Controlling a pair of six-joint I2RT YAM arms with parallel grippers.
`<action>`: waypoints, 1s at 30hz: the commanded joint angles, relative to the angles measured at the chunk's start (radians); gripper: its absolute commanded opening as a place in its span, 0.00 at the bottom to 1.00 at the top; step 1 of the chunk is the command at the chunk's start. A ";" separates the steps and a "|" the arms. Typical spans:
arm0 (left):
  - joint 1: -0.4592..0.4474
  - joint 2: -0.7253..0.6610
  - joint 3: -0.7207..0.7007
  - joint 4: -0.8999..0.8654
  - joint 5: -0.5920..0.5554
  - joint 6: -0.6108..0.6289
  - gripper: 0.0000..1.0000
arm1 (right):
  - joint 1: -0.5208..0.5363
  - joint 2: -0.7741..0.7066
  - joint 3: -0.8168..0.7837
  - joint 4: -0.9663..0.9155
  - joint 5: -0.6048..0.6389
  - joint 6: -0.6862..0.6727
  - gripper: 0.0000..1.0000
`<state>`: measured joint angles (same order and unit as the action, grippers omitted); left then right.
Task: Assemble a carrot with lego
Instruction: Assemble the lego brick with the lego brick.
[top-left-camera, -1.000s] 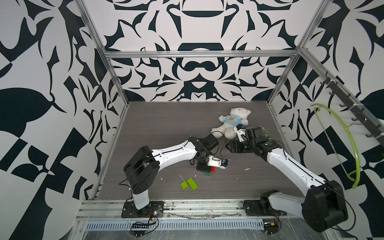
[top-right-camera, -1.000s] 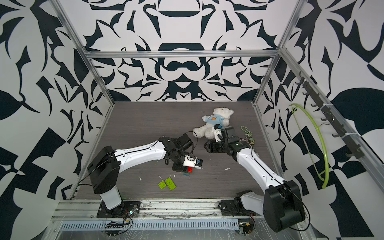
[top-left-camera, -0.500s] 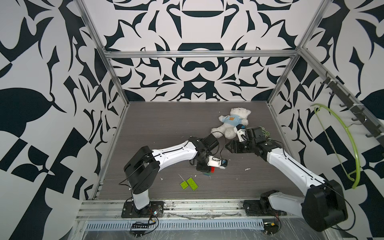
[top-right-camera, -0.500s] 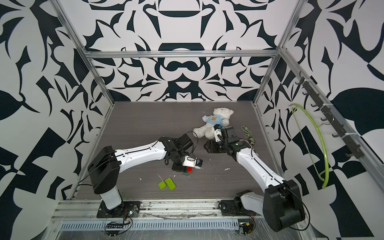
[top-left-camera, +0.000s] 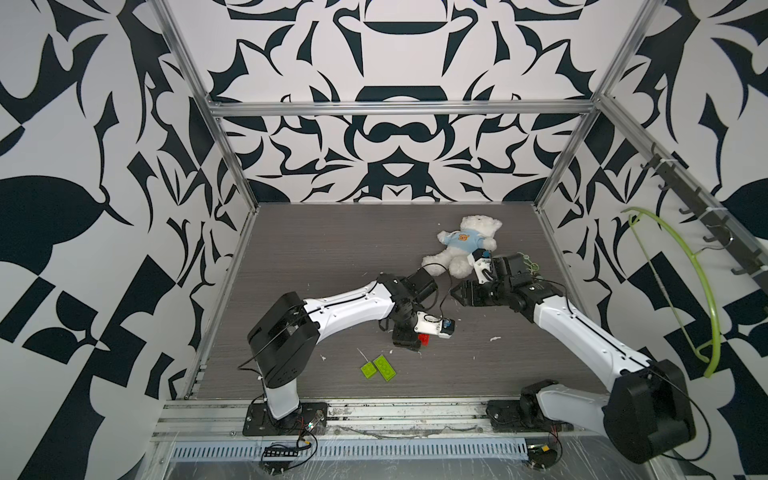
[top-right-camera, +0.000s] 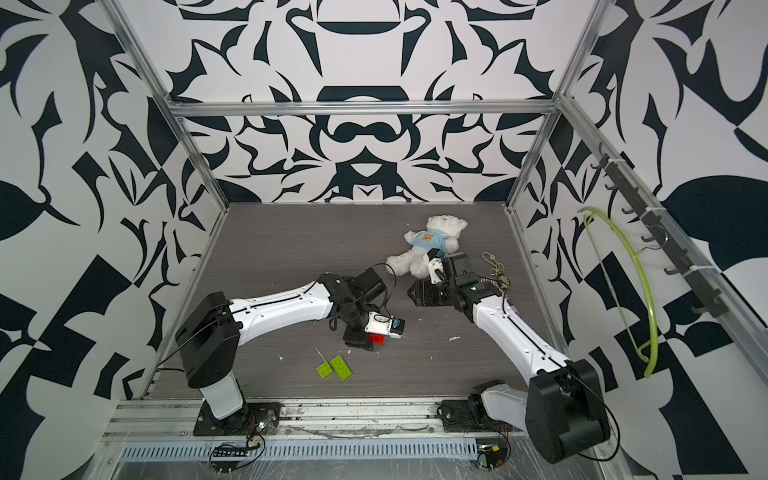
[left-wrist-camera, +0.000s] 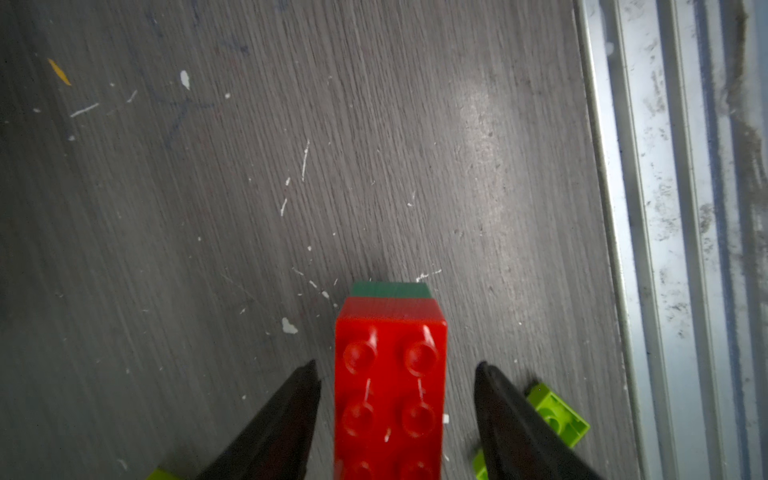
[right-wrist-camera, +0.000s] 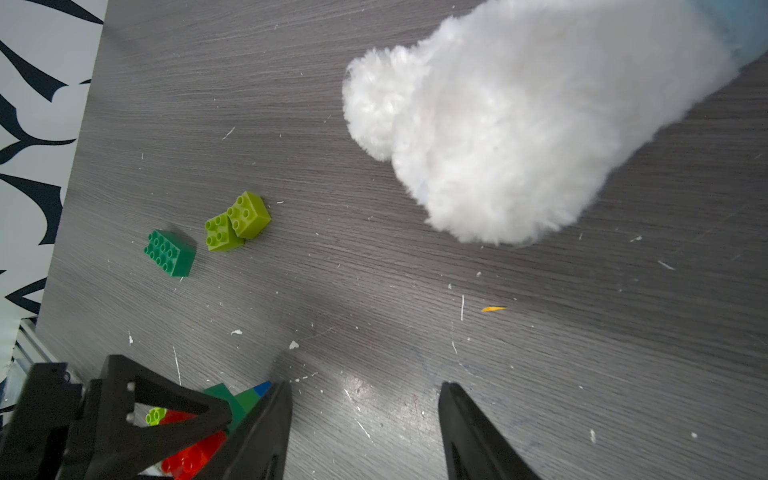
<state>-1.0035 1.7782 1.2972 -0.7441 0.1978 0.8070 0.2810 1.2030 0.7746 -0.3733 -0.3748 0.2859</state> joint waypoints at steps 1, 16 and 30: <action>0.003 -0.038 0.026 -0.016 0.047 -0.014 0.68 | -0.005 -0.010 0.004 0.013 -0.009 -0.006 0.61; 0.003 -0.035 0.041 -0.061 0.028 -0.011 0.57 | -0.004 -0.008 -0.001 0.015 -0.010 -0.007 0.61; 0.011 0.003 0.004 -0.067 0.010 -0.006 0.38 | -0.004 -0.010 -0.001 0.015 -0.012 -0.005 0.61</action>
<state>-0.9989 1.7733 1.3197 -0.7826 0.2047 0.7963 0.2810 1.2030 0.7746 -0.3733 -0.3752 0.2859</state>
